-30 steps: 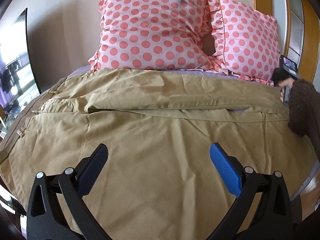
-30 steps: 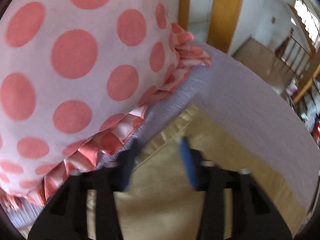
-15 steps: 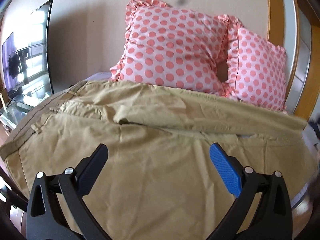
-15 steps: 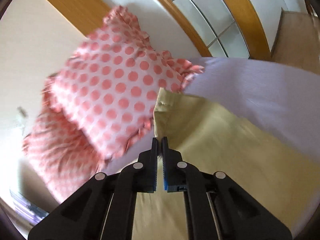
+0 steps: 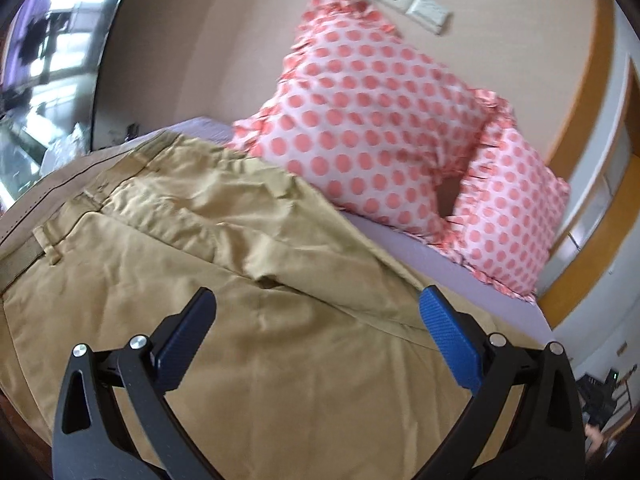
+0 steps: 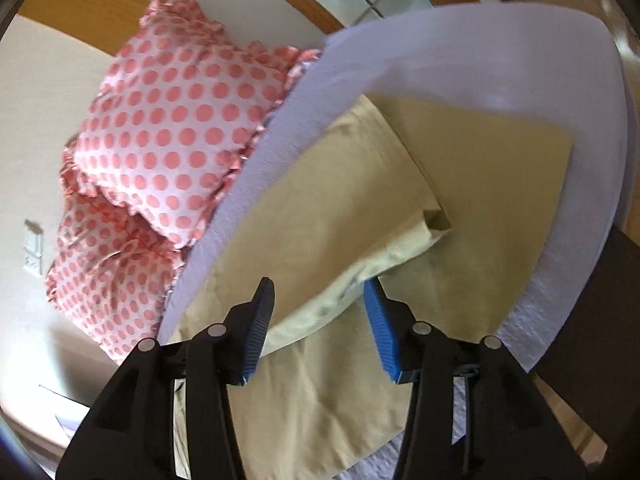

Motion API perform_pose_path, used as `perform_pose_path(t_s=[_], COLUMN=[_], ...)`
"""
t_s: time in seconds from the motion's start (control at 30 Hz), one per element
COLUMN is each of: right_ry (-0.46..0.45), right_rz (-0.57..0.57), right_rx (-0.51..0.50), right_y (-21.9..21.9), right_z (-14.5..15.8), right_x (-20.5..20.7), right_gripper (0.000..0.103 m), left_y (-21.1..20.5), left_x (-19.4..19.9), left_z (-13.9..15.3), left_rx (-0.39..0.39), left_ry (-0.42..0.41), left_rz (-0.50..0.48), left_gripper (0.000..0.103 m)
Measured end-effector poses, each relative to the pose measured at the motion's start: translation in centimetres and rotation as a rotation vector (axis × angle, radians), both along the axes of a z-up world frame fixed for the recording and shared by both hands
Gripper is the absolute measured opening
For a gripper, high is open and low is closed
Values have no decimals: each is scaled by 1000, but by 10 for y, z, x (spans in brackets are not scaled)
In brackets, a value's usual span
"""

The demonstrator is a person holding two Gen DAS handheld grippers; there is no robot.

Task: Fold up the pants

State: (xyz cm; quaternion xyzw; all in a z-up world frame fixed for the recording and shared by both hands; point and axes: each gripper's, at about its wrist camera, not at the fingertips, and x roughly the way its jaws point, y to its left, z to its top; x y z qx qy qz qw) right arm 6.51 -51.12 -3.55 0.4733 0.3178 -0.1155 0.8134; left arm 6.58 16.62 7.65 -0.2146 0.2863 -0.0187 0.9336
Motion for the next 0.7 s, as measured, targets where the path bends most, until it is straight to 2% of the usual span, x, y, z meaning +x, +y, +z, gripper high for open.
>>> perform_pose_path(t_s=[0.03, 0.1, 0.17, 0.27, 0.43, 0.53, 0.57, 0.63, 0.67, 0.7], right_ry=[-18, -38, -106, -215, -236, -241, -244, -247, -251, -253], right_rz=[-8, -11, -25, -69, -70, -72, -72, -77, -78, -78], right_rx=[8, -8, -14, -77, -71, -66, -62, -58, -53, -51], right_y=[-1, -3, -9, -17, -22, -26, -28, -28, -30, -29], right_z=[-3, -4, 0, 19, 24, 21, 20, 21, 21, 23], right_x=[-2, -1, -6, -20, -19, -16, -16, -13, -12, -10], right_gripper=[46, 2, 1, 1, 1, 1, 1, 1, 1, 1], left_y=[4, 10, 17, 26, 43, 54, 57, 67, 73, 76], left_x=[5, 17, 39, 82, 152, 184, 192, 207, 209, 209], left_z=[0, 0, 3, 0, -22, -38, -42, -51, -55, -56], left_rx=[3, 6, -13, -40, -79, -111, -119, -142, -173, -196], left_ry=[16, 40, 62, 123, 258, 329, 339, 355, 348, 347], left_rz=[8, 17, 11, 29, 118, 163, 169, 179, 165, 151], left_gripper=[101, 101, 101, 101, 100, 93, 84, 54, 20, 10])
